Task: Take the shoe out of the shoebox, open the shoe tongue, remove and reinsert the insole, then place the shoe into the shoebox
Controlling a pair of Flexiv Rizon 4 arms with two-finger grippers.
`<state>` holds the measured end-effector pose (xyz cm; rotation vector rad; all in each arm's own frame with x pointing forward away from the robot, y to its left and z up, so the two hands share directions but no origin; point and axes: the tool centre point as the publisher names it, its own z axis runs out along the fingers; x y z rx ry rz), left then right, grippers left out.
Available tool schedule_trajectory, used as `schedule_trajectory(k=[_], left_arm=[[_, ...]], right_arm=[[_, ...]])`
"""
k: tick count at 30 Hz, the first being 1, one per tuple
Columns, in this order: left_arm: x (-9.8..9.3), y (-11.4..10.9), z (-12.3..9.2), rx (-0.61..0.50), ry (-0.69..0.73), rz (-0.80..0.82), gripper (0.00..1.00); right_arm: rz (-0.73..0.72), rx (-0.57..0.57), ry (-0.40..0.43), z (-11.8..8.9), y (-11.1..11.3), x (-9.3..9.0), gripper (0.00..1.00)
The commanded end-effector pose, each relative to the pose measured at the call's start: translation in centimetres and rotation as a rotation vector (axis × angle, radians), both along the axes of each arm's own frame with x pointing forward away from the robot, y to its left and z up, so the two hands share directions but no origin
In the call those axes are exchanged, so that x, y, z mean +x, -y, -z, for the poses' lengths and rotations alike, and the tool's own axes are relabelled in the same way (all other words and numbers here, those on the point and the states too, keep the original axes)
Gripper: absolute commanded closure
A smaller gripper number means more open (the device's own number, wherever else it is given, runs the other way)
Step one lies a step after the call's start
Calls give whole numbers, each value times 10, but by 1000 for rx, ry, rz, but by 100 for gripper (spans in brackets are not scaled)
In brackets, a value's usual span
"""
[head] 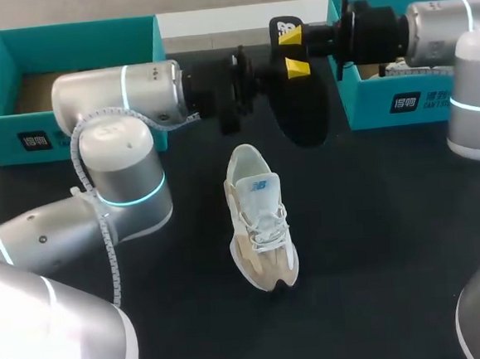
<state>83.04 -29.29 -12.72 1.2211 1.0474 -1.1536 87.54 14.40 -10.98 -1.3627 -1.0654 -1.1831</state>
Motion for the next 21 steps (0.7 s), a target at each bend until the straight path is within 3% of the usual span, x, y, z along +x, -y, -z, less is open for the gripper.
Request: schedule_trajectory(k=[1, 2, 3, 5, 12, 16, 21], left_arm=[[-3, -6, 1, 3, 0, -1, 100], [-4, -8, 2, 5, -4, 0, 100], [-4, -9, 3, 8, -9, -1, 100], [-5, -12, 4, 11, -18, -1, 100], [-6, -30, 7, 26, -51, 4, 100], [-5, -42, 8, 19, -85, 11, 100], [-5, -54, 10, 32, -93, 8, 100]], right_arm=[[16, -9, -4, 1, 5, -2, 100], [19, -5, -3, 2, 7, -3, 85], [25, -6, -4, 3, 9, -4, 61], [33, -10, -2, 3, 12, -6, 0], [31, -67, 57, 3, 30, -19, 0], [9, -80, 177, 0, 39, -28, 0], [-25, -68, 246, -2, 50, -44, 0]])
